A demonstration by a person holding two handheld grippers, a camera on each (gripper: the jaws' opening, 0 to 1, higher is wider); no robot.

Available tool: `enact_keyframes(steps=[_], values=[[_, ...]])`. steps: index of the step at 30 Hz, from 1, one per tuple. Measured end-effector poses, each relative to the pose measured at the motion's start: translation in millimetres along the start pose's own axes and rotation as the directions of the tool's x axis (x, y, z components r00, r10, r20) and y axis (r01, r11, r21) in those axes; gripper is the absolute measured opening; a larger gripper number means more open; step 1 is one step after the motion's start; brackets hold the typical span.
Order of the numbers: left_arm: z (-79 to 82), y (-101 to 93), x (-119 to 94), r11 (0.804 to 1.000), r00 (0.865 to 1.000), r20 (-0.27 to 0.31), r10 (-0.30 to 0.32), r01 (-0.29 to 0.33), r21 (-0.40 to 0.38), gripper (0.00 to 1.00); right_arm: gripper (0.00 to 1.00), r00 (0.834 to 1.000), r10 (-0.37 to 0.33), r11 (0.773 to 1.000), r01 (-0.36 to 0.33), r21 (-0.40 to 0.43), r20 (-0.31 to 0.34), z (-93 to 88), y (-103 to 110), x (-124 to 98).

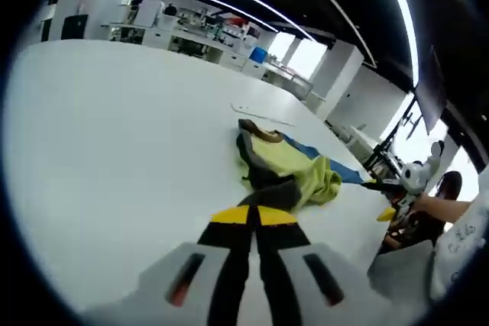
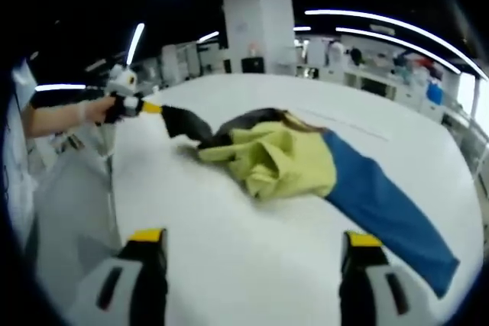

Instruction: Fold the garment on the visible template until the final outline fits inside the template.

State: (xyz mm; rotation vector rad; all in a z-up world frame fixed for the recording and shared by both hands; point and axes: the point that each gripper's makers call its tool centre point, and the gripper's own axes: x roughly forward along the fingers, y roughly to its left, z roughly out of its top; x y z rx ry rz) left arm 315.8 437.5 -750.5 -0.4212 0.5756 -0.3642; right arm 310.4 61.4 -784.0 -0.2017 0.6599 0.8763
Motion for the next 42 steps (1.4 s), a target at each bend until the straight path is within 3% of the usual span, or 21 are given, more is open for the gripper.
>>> enact_keyframes(steps=[6, 9, 16, 23, 33, 42], values=[[0.8, 35.0, -10.1, 0.997, 0.999, -0.015, 0.047, -0.048, -0.055, 0.0, 0.95, 1.0, -0.004, 1.0, 0.004, 0.006, -0.004, -0.5, -2.8, 1.9], [-1.8, 57.6, -14.8, 0.994, 0.994, -0.062, 0.09, -0.094, -0.056, 0.0, 0.95, 1.0, -0.007, 1.0, 0.007, 0.007, -0.004, -0.7, -3.1, 1.0], [-0.3, 88.6, -23.5, 0.986, 0.984, -0.109, 0.141, -0.149, -0.068, 0.0, 0.94, 1.0, -0.016, 1.0, 0.016, 0.016, -0.009, -2.1, -4.6, 1.5], [3.1, 107.5, -33.6, 0.98, 0.971, -0.155, 0.18, -0.191, -0.061, 0.0, 0.94, 1.0, -0.018, 1.0, 0.018, 0.019, -0.015, -3.3, -4.3, 4.7], [-1.2, 146.1, -51.6, 0.963, 0.936, -0.249, 0.248, -0.267, -0.045, 0.0, 0.94, 1.0, -0.024, 0.999, 0.024, 0.029, -0.019, -3.5, -7.8, 8.9], [10.6, 196.0, -61.1, 0.938, 0.904, -0.29, 0.314, -0.342, -0.05, 0.0, 0.93, 0.999, -0.029, 0.999, 0.03, 0.045, -0.028, -4.4, -11.4, 15.1]])
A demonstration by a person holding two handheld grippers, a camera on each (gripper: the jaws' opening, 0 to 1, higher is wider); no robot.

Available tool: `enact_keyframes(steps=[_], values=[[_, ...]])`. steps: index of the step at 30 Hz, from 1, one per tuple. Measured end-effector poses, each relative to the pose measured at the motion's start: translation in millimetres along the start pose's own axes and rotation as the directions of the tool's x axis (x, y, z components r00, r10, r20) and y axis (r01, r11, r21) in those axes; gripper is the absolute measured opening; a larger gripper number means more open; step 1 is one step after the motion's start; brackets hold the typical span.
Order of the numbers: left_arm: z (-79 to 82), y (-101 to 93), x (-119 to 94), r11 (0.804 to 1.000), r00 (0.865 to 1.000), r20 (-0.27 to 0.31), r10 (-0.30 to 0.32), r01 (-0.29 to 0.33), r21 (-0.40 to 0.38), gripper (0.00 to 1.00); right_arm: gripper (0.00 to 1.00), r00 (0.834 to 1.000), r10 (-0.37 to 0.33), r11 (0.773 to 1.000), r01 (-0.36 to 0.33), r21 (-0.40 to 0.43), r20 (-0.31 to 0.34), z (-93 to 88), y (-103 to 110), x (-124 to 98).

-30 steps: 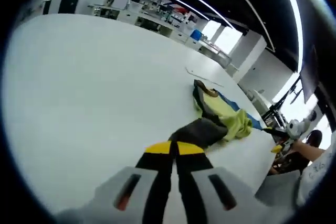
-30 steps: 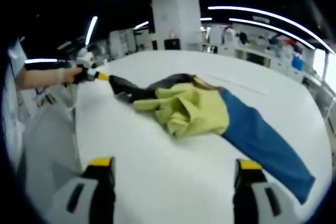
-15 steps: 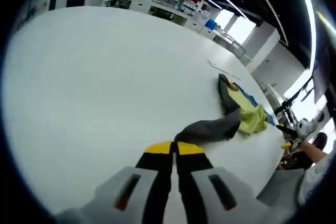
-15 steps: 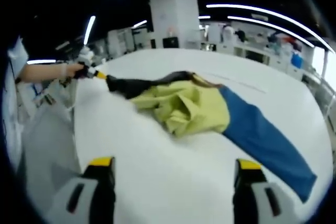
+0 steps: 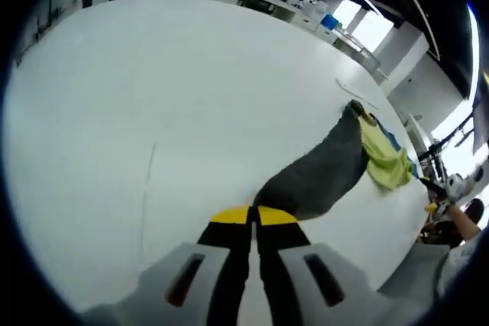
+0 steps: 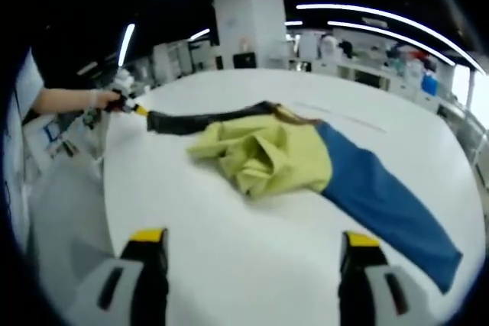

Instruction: Fold the garment on the visible template until the final outline fits inside the template.

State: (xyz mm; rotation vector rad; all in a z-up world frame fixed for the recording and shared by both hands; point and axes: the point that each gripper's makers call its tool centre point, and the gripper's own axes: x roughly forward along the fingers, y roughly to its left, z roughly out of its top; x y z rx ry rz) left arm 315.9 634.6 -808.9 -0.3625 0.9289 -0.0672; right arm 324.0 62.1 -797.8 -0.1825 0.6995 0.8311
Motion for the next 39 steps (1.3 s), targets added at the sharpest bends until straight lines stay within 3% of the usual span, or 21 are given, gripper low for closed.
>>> enact_keyframes(steps=[11, 18, 22, 30, 39], values=[[26.2, 35.1, 26.8, 0.996, 0.994, -0.084, 0.077, -0.073, 0.055, 0.0, 0.94, 1.0, -0.008, 1.0, 0.008, 0.009, -0.018, -5.1, -2.5, 2.7], [24.6, 47.8, 40.0, 0.988, 0.98, -0.146, 0.134, -0.12, 0.1, 0.0, 0.94, 0.999, -0.03, 0.999, 0.03, 0.022, -0.033, -13.5, -7.4, -1.6], [28.5, 57.7, 47.7, 0.987, 0.979, -0.136, 0.149, -0.139, 0.081, 0.0, 0.94, 0.998, -0.038, 0.999, 0.039, 0.028, -0.041, -16.4, -8.3, -3.8], [35.6, 56.5, 49.4, 0.975, 0.977, -0.079, 0.198, -0.187, 0.123, 0.0, 0.94, 0.998, -0.042, 0.999, 0.044, 0.032, -0.048, -18.3, -11.1, -5.4], [47.5, 55.1, 46.8, 0.977, 0.984, 0.01, 0.178, -0.178, 0.116, 0.0, 0.95, 0.998, -0.034, 0.999, 0.035, 0.031, -0.05, -18.5, -9.2, -5.6]])
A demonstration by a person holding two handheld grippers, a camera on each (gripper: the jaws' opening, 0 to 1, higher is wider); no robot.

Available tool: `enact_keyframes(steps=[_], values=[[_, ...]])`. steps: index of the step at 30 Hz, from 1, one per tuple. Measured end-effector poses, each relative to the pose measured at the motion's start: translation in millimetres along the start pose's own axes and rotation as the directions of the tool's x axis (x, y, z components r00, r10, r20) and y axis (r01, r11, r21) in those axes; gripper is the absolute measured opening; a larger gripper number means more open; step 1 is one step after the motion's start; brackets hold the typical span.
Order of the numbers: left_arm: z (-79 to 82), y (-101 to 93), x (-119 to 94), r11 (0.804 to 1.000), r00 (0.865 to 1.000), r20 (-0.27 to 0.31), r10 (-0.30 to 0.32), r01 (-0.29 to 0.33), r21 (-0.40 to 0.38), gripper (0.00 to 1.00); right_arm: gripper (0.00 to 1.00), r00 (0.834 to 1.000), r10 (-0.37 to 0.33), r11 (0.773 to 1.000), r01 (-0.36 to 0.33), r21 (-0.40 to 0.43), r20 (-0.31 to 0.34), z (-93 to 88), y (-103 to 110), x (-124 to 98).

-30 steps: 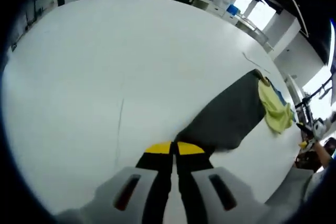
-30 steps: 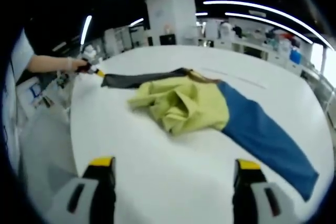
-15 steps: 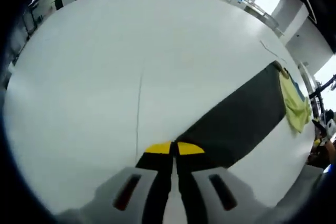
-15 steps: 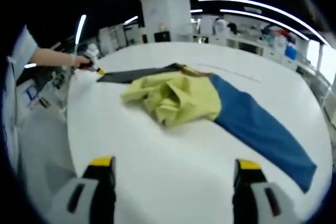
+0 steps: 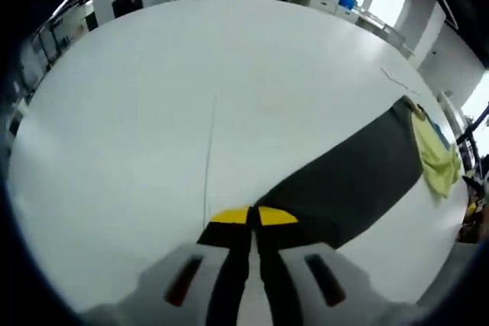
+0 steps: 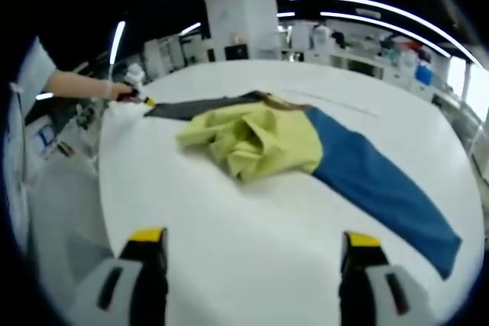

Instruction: Fold the garment on the visible template until the final outline fits inside the template.

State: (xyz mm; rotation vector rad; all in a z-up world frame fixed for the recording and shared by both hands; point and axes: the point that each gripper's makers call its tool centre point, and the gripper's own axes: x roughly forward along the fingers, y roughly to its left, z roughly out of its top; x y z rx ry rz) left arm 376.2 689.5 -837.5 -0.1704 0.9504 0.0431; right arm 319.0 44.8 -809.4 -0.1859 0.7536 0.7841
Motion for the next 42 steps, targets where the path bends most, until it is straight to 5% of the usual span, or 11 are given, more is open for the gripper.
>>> enact_keyframes(steps=[7, 11, 16, 23, 25, 27, 30, 35, 39, 42], values=[[16.9, -10.2, -18.6, 0.995, 0.992, 0.122, -0.035, 0.023, 0.095, 0.12, 0.94, 1.0, 0.001, 1.0, -0.001, 0.008, 0.008, 1.7, 0.8, 0.3], [27.7, -31.9, -22.2, 0.99, 0.974, 0.203, -0.096, 0.071, 0.125, 0.25, 0.95, 1.0, 0.009, 1.0, -0.009, 0.005, 0.019, 4.9, 4.3, 0.4], [26.5, -63.8, -36.9, 0.966, 0.957, 0.238, -0.168, 0.111, 0.235, 0.41, 0.95, 1.0, 0.013, 1.0, -0.013, 0.0, 0.028, 7.2, 6.4, -1.5], [36.2, -130.4, -64.6, 0.923, 0.884, 0.343, -0.319, 0.206, 0.326, 0.73, 0.96, 0.999, 0.013, 1.0, -0.013, -0.005, 0.049, 12.1, 7.7, -5.7], [33.7, -144.3, -70.9, 0.92, 0.883, 0.335, -0.33, 0.221, 0.323, 0.77, 0.96, 0.998, 0.014, 1.0, -0.014, -0.005, 0.055, 12.7, 8.3, -6.1], [35.0, -159.0, -73.9, 0.903, 0.858, 0.348, -0.377, 0.258, 0.344, 0.83, 0.96, 0.998, 0.019, 1.0, -0.019, -0.006, 0.06, 13.1, 10.0, -6.4], [29.7, -189.2, -82.3, 0.885, 0.839, 0.348, -0.418, 0.29, 0.364, 0.95, 0.96, 0.997, 0.028, 1.0, -0.027, -0.013, 0.067, 14.5, 11.9, -7.3], [16.1, -238.7, -96.0, 0.846, 0.805, 0.333, -0.491, 0.349, 0.402, 0.99, 0.96, 0.996, 0.031, 0.999, -0.029, -0.019, 0.086, 16.9, 12.3, -13.2], [6.8, -259.7, -98.4, 0.818, 0.796, 0.297, -0.527, 0.381, 0.431, 0.99, 0.96, 0.995, 0.027, 0.999, -0.025, -0.02, 0.1, 18.5, 9.6, -17.7], [-6.6, -283.2, -104.1, 0.778, 0.792, 0.236, -0.563, 0.411, 0.476, 0.99, 0.96, 0.994, 0.024, 0.999, -0.021, -0.024, 0.107, 19.6, 7.6, -21.2]])
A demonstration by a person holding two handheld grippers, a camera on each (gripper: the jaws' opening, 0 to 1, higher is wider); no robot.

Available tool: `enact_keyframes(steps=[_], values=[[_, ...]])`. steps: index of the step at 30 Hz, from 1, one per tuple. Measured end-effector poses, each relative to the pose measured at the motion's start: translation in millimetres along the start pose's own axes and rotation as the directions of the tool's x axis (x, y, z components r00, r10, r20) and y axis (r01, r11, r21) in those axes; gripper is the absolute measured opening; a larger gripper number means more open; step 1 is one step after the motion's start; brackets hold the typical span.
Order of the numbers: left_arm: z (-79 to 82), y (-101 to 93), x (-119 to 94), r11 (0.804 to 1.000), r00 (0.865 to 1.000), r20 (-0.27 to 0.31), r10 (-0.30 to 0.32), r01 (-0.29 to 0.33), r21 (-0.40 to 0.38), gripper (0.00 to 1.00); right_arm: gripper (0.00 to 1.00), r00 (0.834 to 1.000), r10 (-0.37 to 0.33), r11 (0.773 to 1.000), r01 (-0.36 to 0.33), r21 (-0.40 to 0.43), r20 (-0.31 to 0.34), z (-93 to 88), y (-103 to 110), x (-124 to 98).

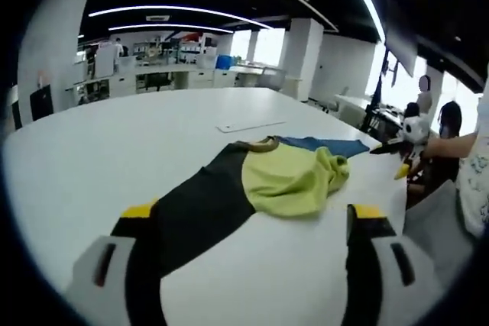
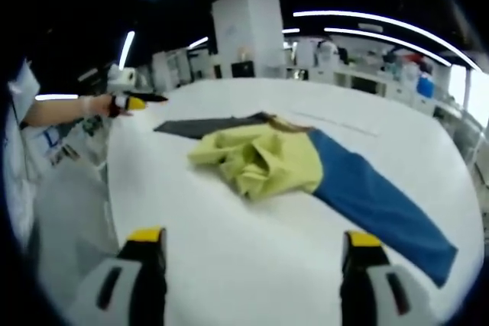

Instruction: Fold the garment on the visible template until the final outline fits inside the template.

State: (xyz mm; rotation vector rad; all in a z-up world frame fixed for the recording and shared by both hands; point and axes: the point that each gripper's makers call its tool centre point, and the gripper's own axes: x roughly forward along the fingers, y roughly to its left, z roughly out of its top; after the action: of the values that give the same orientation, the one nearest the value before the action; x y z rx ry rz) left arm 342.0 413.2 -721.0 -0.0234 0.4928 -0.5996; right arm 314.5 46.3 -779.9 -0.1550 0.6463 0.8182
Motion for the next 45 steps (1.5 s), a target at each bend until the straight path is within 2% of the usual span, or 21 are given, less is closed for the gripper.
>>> enact_keyframes(steps=[3, 4, 9, 11, 12, 14, 17, 21, 26, 33, 45], values=[[-2.2, -14.3, 5.0, 0.999, 1.0, -0.022, -0.023, 0.023, 0.032, 0.99, 0.96, 1.0, -0.002, 1.0, 0.002, -0.003, 0.006, 0.7, -1.8, -1.4], [-4.6, -25.8, 7.4, 0.998, 0.998, -0.036, -0.043, 0.045, 0.036, 0.99, 0.96, 1.0, -0.002, 1.0, 0.002, -0.004, 0.008, 1.1, -2.2, -1.7], [-5.0, -58.1, 18.7, 0.996, 0.997, -0.038, -0.069, 0.071, 0.058, 0.97, 0.96, 1.0, -0.009, 1.0, 0.009, -0.009, 0.015, 3.0, -4.2, -2.4], [-6.2, -69.5, 24.3, 0.994, 0.996, -0.046, -0.07, 0.074, 0.083, 0.92, 0.95, 1.0, -0.013, 1.0, 0.013, -0.01, 0.014, 2.9, -5.6, -2.4], [-5.7, -81.5, 27.6, 0.99, 0.994, -0.045, -0.096, 0.1, 0.1, 0.91, 0.95, 1.0, -0.014, 1.0, 0.014, -0.01, 0.015, 3.2, -6.4, -2.5], [-5.1, -89.2, 32.9, 0.989, 0.994, -0.043, -0.101, 0.105, 0.107, 0.92, 0.95, 1.0, -0.015, 1.0, 0.015, -0.011, 0.017, 3.9, -7.0, -2.5], [-12.6, -111.5, 43.3, 0.981, 0.988, -0.089, -0.125, 0.136, 0.135, 0.89, 0.95, 1.0, -0.018, 1.0, 0.018, -0.024, 0.009, 4.7, -7.7, -2.7], [-21.3, -129.1, 49.5, 0.978, 0.985, -0.096, -0.144, 0.157, 0.136, 0.88, 0.94, 1.0, -0.014, 0.999, 0.014, -0.043, 0.014, 9.5, -7.6, -3.4], [-34.9, -144.3, 53.7, 0.98, 0.983, -0.114, -0.143, 0.157, 0.126, 0.86, 0.94, 1.0, -0.011, 0.999, 0.012, -0.046, 0.013, 8.8, -8.0, -1.4], [-43.7, -160.0, 47.2, 0.979, 0.981, -0.123, -0.147, 0.162, 0.125, 0.84, 0.91, 1.0, 0.004, 0.998, -0.002, -0.06, 0.022, 17.9, -8.3, 7.6], [-50.5, -168.2, 39.5, 0.986, 0.986, -0.118, -0.121, 0.134, 0.103, 0.82, 0.85, 0.999, 0.034, 0.994, -0.034, -0.104, 0.0, 35.3, 3.6, 41.7]])
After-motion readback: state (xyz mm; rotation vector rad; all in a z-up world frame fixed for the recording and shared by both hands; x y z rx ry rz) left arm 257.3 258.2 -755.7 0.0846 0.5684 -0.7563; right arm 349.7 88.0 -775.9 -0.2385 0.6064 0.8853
